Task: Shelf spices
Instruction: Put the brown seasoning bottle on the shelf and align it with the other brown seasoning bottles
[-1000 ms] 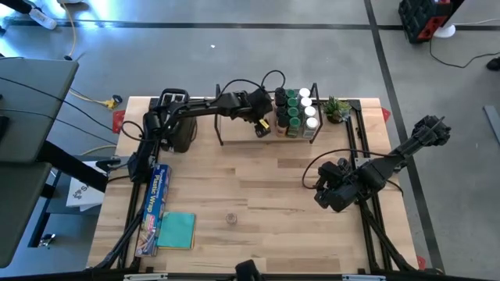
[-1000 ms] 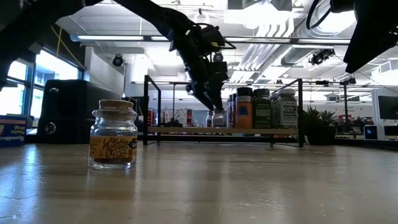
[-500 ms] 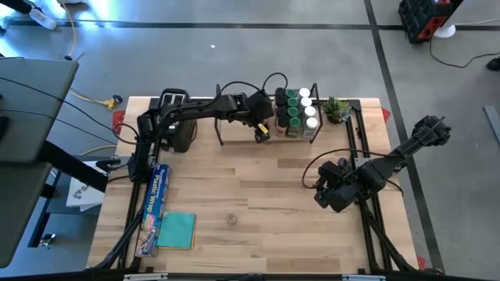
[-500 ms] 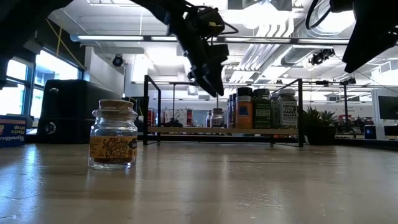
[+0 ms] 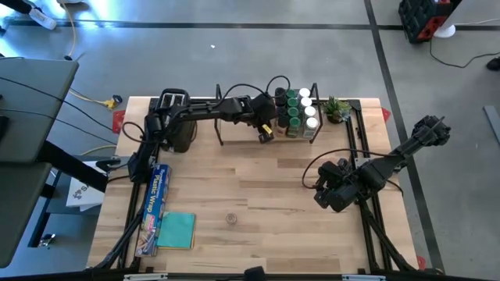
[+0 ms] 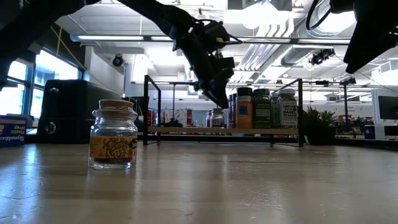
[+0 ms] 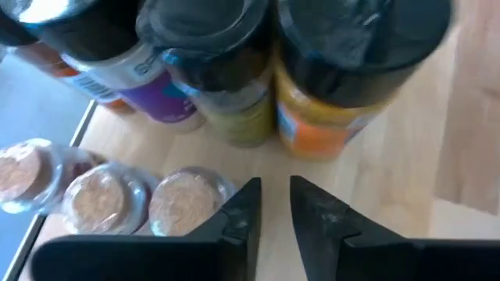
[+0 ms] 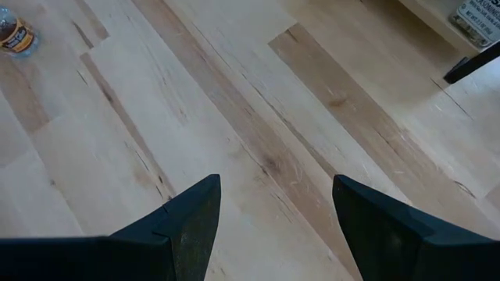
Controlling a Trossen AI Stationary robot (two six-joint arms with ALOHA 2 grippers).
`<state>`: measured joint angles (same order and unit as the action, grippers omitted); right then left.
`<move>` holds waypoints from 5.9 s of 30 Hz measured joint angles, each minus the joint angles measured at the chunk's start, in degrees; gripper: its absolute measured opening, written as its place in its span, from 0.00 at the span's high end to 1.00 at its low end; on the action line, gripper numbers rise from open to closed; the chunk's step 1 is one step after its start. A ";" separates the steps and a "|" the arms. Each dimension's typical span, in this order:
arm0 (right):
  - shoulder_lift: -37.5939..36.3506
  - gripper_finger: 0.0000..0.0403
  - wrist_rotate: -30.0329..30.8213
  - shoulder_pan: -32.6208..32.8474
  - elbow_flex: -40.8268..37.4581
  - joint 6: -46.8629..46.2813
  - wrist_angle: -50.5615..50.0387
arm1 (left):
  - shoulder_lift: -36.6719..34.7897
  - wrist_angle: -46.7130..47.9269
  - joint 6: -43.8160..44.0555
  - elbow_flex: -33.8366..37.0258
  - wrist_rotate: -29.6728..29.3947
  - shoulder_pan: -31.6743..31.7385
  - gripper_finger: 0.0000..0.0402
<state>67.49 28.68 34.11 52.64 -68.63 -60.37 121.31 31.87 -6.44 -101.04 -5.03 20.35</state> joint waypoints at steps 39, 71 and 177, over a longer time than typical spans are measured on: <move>-0.03 0.40 0.78 0.00 0.00 0.05 -0.44 | -8.65 14.92 0.23 -1.19 -7.48 -1.91 0.93; -0.01 0.40 -0.14 0.00 0.00 -0.60 -0.18 | -1.15 1.23 9.34 1.89 0.22 11.77 1.00; 0.17 0.40 7.43 0.00 0.00 3.05 0.81 | -31.83 -12.24 16.51 47.09 3.07 -45.61 0.26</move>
<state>67.66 36.12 34.11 52.64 -65.58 -59.56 89.48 19.64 10.07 -53.95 -1.96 -25.26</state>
